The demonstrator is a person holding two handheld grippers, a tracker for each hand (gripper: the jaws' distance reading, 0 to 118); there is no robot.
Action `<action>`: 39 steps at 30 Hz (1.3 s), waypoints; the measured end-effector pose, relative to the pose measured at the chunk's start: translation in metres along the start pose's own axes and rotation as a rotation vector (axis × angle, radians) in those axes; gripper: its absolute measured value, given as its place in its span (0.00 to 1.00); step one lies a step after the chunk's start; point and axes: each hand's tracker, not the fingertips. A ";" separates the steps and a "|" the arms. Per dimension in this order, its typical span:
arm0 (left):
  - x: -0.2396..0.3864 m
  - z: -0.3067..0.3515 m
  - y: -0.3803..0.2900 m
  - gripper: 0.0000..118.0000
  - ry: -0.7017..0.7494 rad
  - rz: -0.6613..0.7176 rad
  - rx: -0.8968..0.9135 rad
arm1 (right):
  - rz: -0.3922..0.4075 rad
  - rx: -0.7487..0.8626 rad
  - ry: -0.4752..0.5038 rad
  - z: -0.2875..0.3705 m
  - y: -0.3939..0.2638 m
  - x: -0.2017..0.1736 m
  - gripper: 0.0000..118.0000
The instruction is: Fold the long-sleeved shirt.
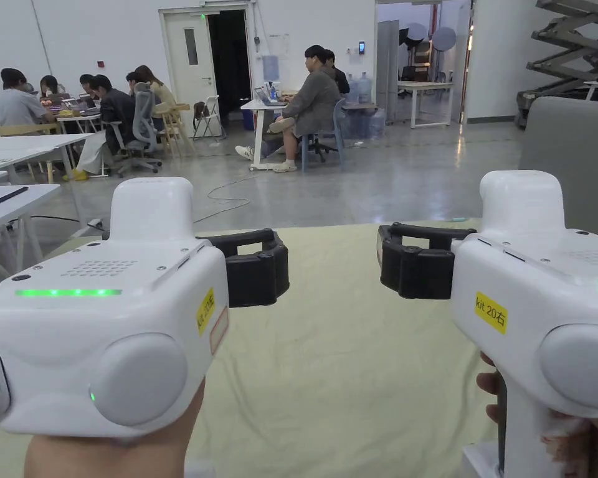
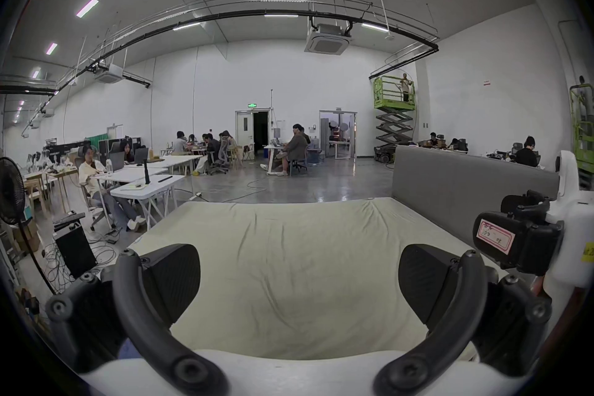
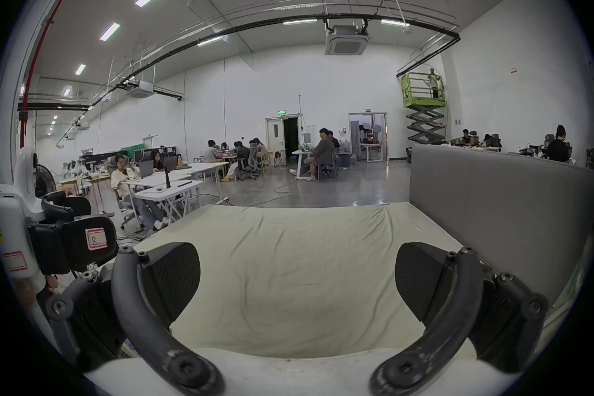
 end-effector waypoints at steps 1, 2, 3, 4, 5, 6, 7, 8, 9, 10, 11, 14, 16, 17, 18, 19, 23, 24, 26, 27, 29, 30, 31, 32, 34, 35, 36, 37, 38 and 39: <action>0.001 0.000 0.000 1.00 0.004 -0.004 0.000 | 0.002 0.002 -0.001 0.000 0.000 0.000 1.00; 0.001 0.000 0.000 1.00 0.006 -0.007 0.000 | 0.003 0.003 -0.001 0.000 0.000 0.000 1.00; 0.001 0.000 0.000 1.00 0.006 -0.011 0.000 | 0.000 0.005 0.002 0.000 -0.001 0.000 1.00; 0.002 0.000 0.000 1.00 0.006 -0.013 -0.001 | -0.004 0.005 0.004 0.000 -0.001 0.000 1.00; 0.002 -0.001 0.000 1.00 0.005 -0.012 -0.001 | -0.009 0.002 0.006 0.000 -0.001 0.001 1.00; 0.002 -0.001 0.000 1.00 0.002 -0.011 -0.001 | -0.013 0.000 0.006 -0.001 -0.001 0.002 1.00; 0.002 -0.001 0.000 1.00 0.000 -0.008 -0.001 | -0.016 0.000 0.006 -0.001 -0.001 0.002 1.00; 0.001 -0.001 0.000 1.00 -0.002 -0.004 -0.003 | -0.017 0.001 0.004 -0.001 -0.001 0.002 1.00; 0.001 -0.001 0.000 1.00 -0.005 0.001 -0.004 | -0.017 0.001 0.000 -0.001 -0.001 0.002 1.00; 0.001 -0.001 0.000 1.00 -0.007 0.003 -0.005 | -0.015 0.001 -0.003 -0.001 -0.001 0.003 1.00; 0.000 -0.001 0.000 1.00 -0.006 0.004 -0.006 | -0.012 0.002 -0.008 -0.001 -0.001 0.003 1.00; 0.000 -0.002 -0.001 1.00 0.000 0.001 -0.010 | -0.008 0.005 -0.013 -0.001 0.000 0.002 1.00; -0.001 -0.003 -0.002 1.00 0.004 0.001 -0.017 | -0.009 0.004 -0.008 -0.001 0.000 0.002 1.00; -0.001 -0.003 -0.002 1.00 0.004 0.002 -0.019 | -0.009 0.004 -0.005 -0.002 0.000 0.001 1.00; -0.001 -0.004 -0.003 1.00 0.003 0.003 -0.022 | -0.007 0.005 -0.003 -0.001 -0.001 0.001 1.00; -0.001 -0.004 -0.003 1.00 0.002 0.004 -0.024 | -0.004 0.006 -0.003 -0.001 -0.001 0.000 1.00; -0.001 -0.004 -0.004 1.00 0.005 0.001 -0.031 | 0.004 0.004 -0.005 -0.002 -0.001 -0.001 1.00; -0.001 -0.004 -0.004 1.00 0.005 0.002 -0.029 | 0.001 0.007 -0.007 -0.001 -0.002 -0.001 1.00; -0.002 -0.004 -0.004 1.00 0.005 0.002 -0.029 | -0.005 0.012 -0.012 -0.001 -0.002 -0.001 1.00; -0.002 -0.004 -0.004 1.00 0.005 0.004 -0.030 | -0.006 0.012 -0.011 0.000 -0.002 -0.001 1.00; -0.002 -0.004 -0.004 1.00 0.004 0.007 -0.030 | -0.011 0.013 -0.009 0.000 -0.002 0.000 1.00; -0.002 -0.004 -0.005 1.00 0.003 0.008 -0.031 | -0.011 0.010 -0.009 -0.001 -0.002 0.000 1.00; -0.003 -0.004 -0.005 1.00 0.003 0.010 -0.033 | -0.010 0.009 -0.010 -0.001 -0.002 0.000 1.00; -0.003 -0.004 -0.005 1.00 0.003 0.010 -0.035 | -0.009 0.009 -0.012 -0.001 -0.002 0.000 1.00; -0.003 -0.005 -0.006 1.00 -0.001 0.012 -0.041 | -0.007 0.004 -0.013 -0.002 -0.003 0.000 1.00; -0.003 -0.005 -0.006 1.00 -0.003 0.013 -0.042 | -0.006 0.004 -0.011 -0.002 -0.003 -0.001 1.00; -0.004 -0.006 -0.007 1.00 -0.005 0.014 -0.042 | -0.006 0.002 -0.011 -0.003 -0.004 -0.001 1.00; -0.004 -0.006 -0.007 1.00 -0.006 0.015 -0.043 | -0.005 -0.001 -0.011 -0.003 -0.004 -0.001 1.00; -0.004 -0.006 -0.007 1.00 -0.008 0.016 -0.046 | -0.003 -0.003 -0.011 -0.004 -0.005 -0.002 1.00; -0.004 -0.006 -0.008 1.00 -0.010 0.017 -0.047 | -0.004 -0.003 -0.011 -0.004 -0.005 -0.002 1.00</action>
